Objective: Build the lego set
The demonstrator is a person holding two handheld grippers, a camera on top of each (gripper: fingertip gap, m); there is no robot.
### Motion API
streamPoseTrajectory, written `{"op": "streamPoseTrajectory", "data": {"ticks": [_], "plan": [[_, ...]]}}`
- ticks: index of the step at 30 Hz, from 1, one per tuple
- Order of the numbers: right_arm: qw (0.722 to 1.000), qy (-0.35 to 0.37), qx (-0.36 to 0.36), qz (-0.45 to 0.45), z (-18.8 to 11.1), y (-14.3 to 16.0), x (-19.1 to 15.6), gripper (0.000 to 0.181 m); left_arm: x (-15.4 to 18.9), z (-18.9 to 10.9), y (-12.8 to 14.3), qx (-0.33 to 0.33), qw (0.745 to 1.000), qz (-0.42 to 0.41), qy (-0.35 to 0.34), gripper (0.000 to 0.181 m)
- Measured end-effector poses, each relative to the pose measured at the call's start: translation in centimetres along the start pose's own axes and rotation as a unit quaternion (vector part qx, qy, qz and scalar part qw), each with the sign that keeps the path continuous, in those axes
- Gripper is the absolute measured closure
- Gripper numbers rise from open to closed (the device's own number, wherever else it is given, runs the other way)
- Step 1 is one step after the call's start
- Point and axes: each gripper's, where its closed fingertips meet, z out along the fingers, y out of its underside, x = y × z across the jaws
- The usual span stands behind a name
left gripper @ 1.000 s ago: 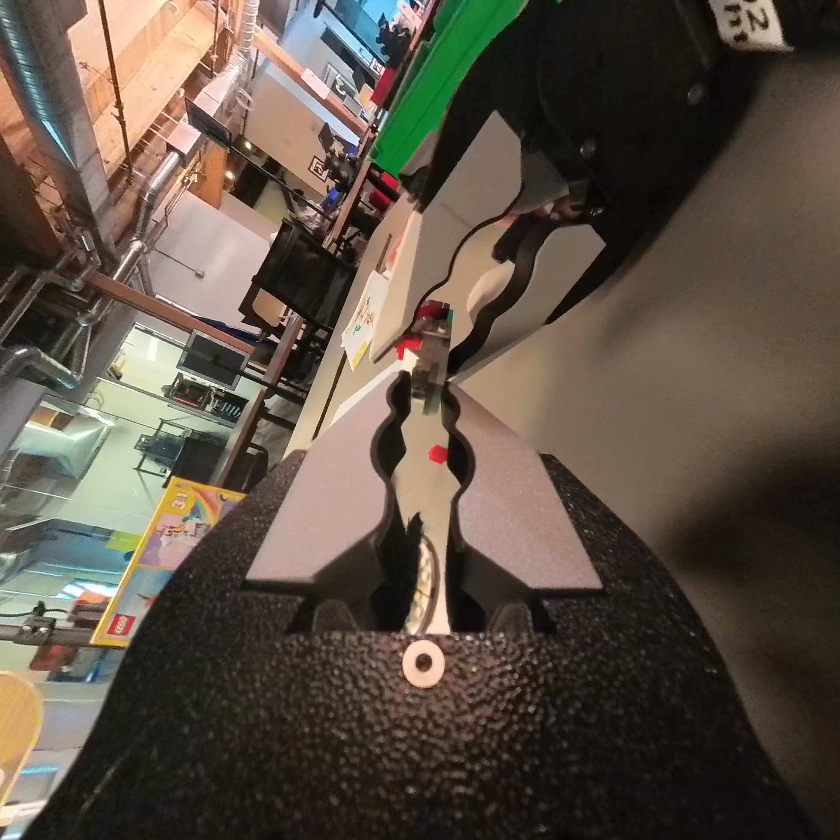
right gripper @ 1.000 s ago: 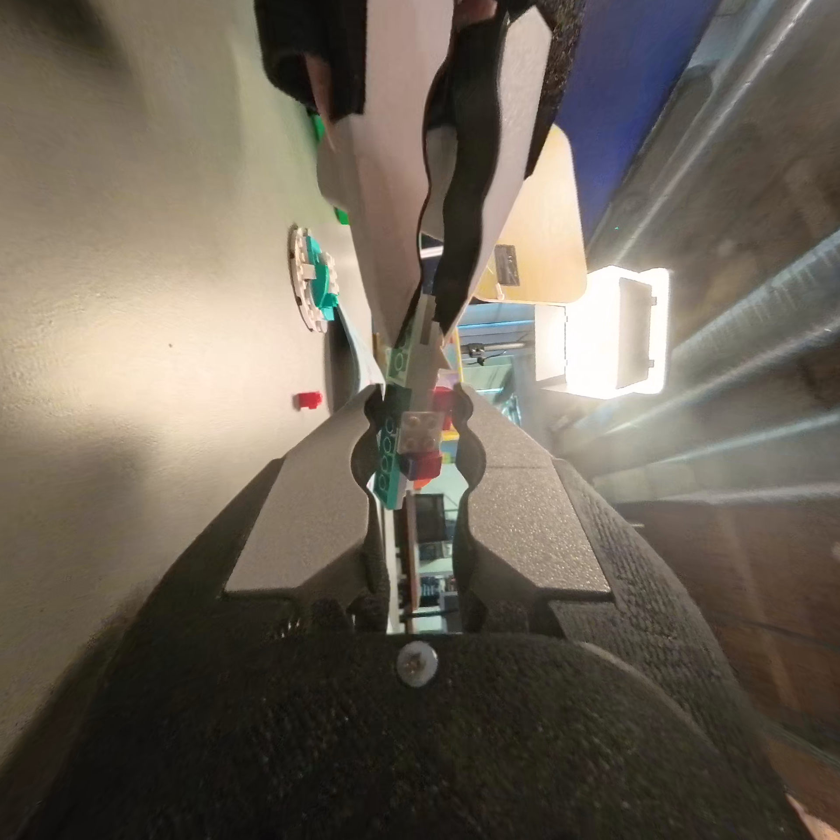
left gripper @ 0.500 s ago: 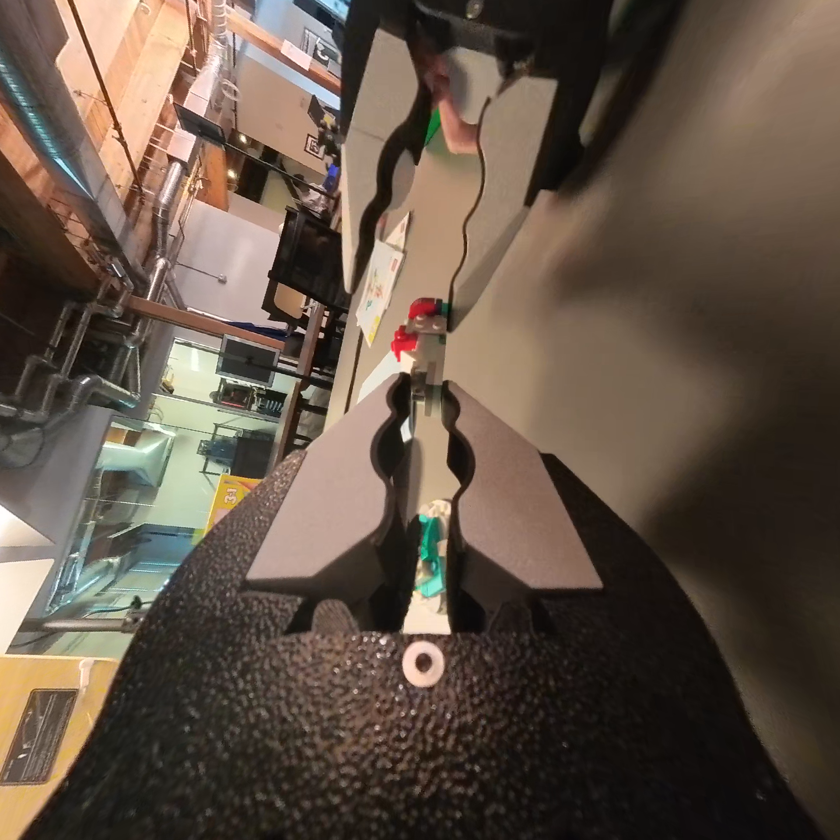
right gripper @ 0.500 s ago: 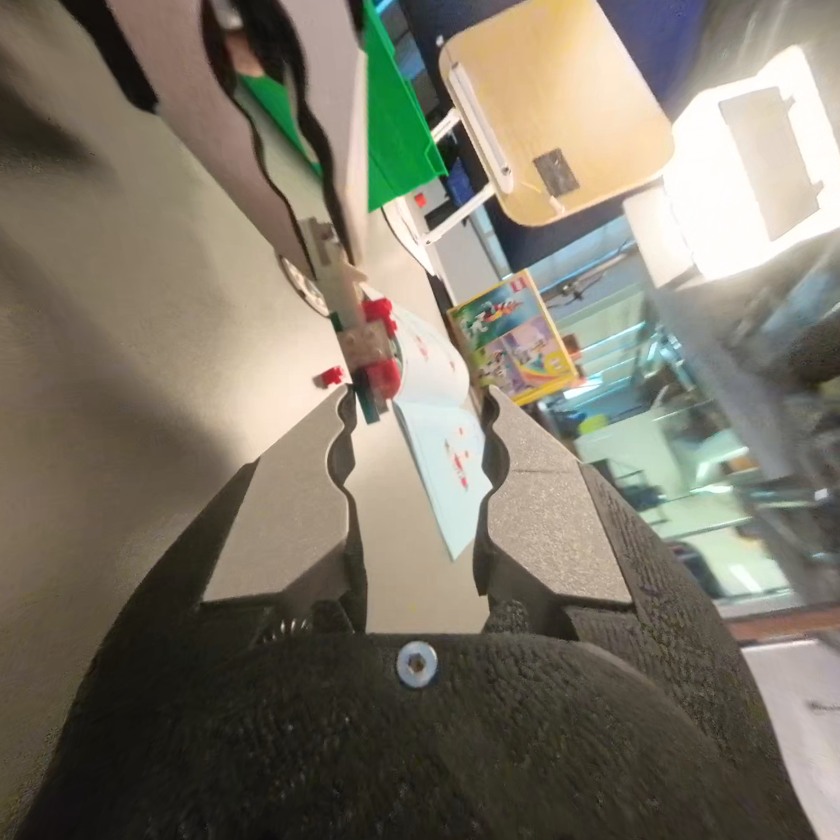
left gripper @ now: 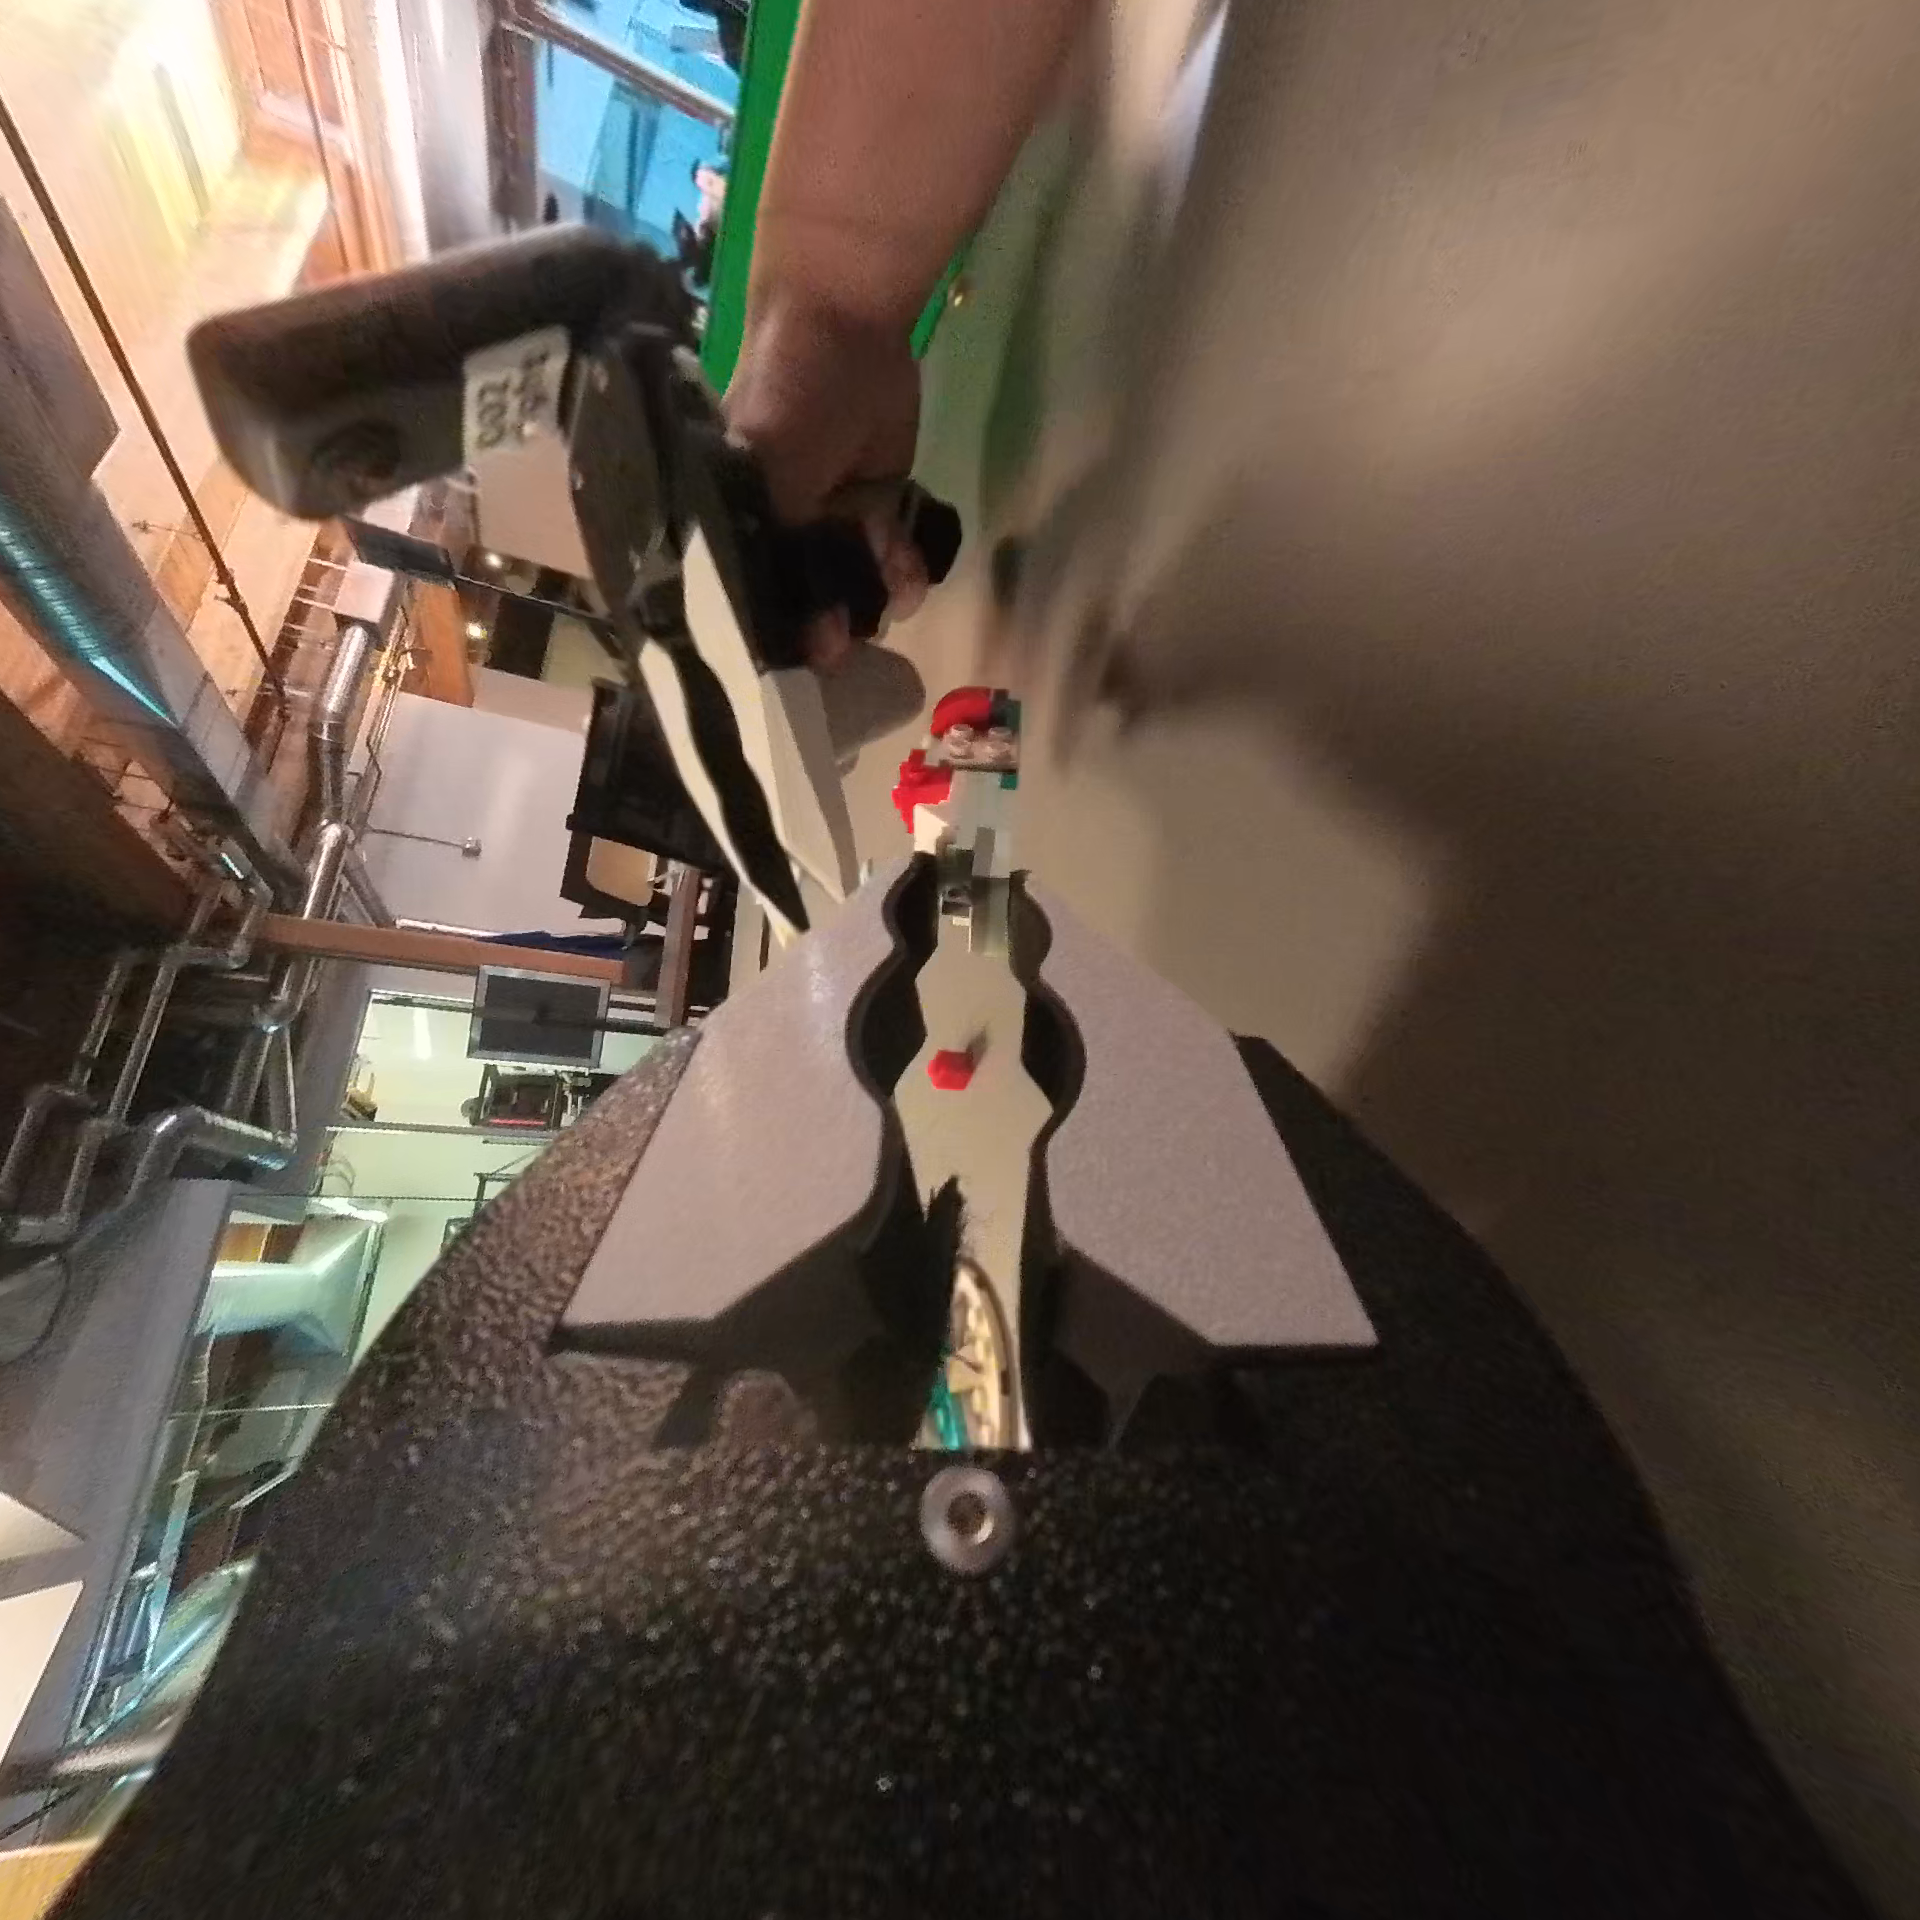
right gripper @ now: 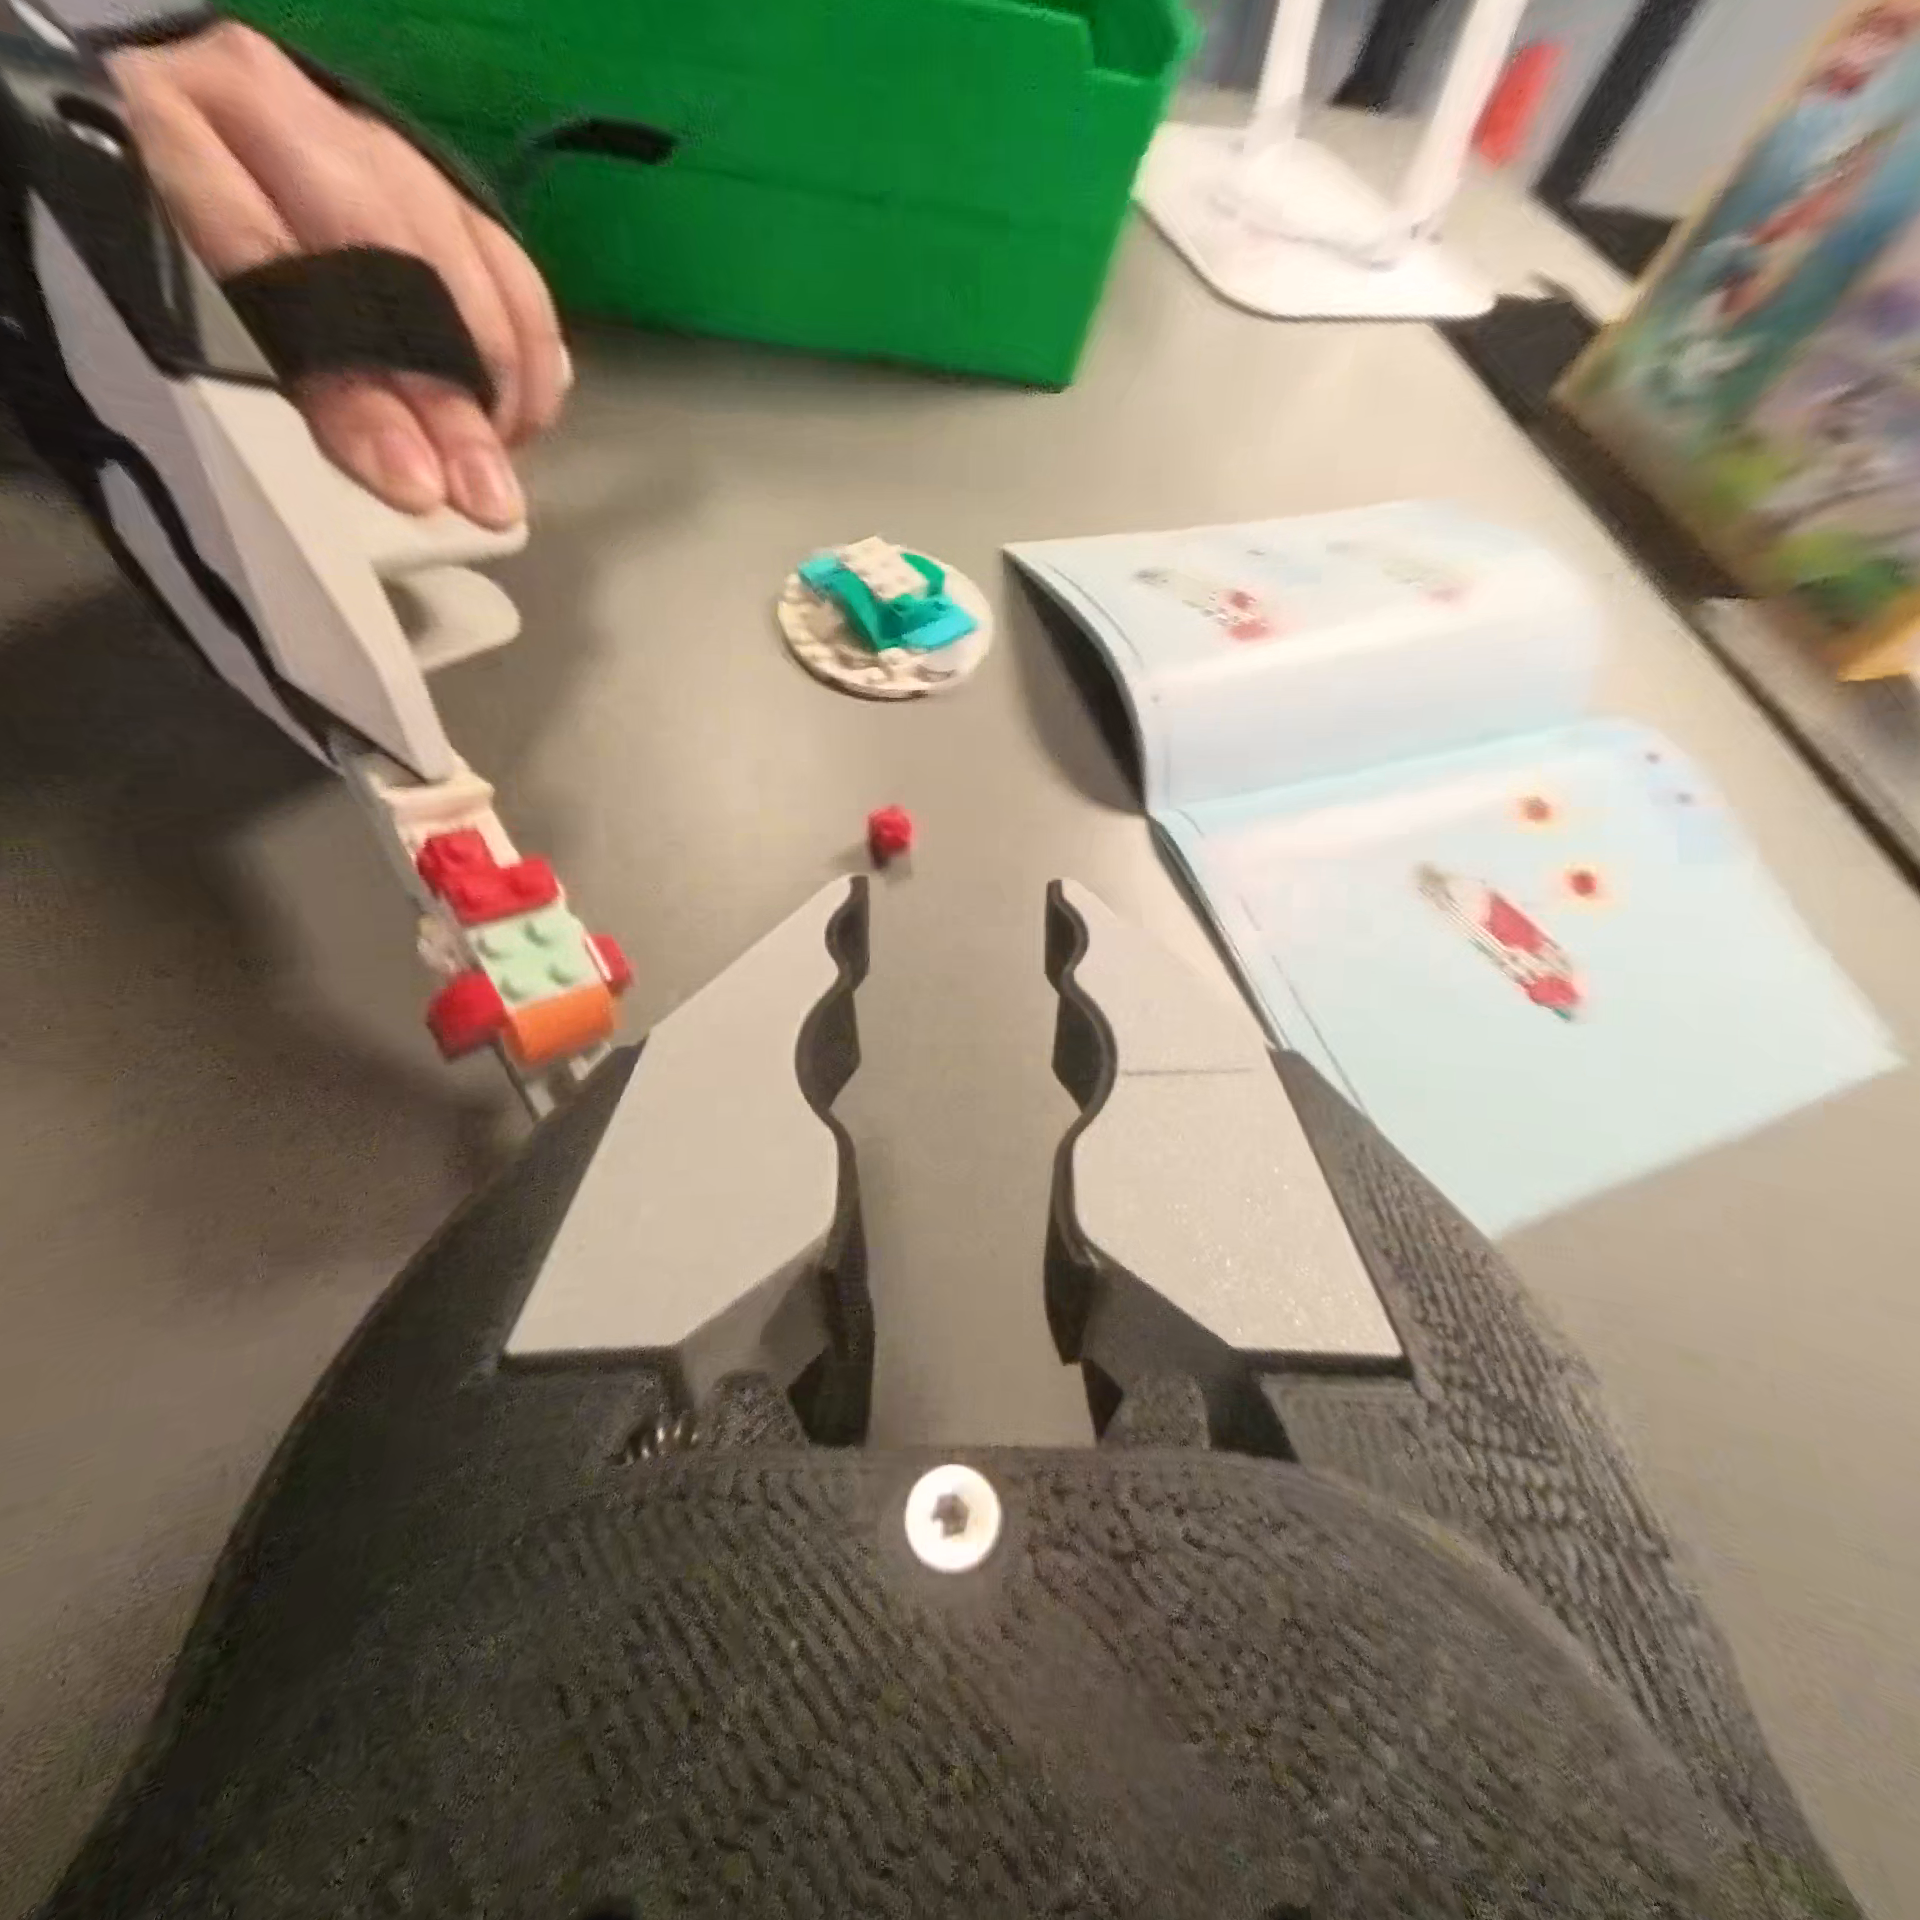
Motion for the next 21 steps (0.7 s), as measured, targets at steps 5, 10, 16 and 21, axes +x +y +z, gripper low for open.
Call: {"op": "streamPoseTrajectory", "data": {"ticks": [5,10,16,21], "plan": [[0.994,-0.09,-0.054,-0.008,2.9,0.0,-1.6,0.153,0.1,0.0,0.1,-0.001,1.0,-0.002,0.002,0.17],[0.988,-0.127,-0.088,-0.011,4.1,0.8,-1.8,0.16,0.3,0.1,0.1,-0.002,1.0,0.001,0.007,0.17],[0.984,-0.141,-0.104,-0.033,4.4,1.9,-1.6,0.163,0.3,0.1,0.1,-0.004,1.0,0.001,0.009,0.17],[0.983,-0.153,-0.093,-0.034,5.2,1.6,-1.9,0.166,0.5,0.1,0.1,-0.005,1.0,0.003,0.013,0.17]]}}
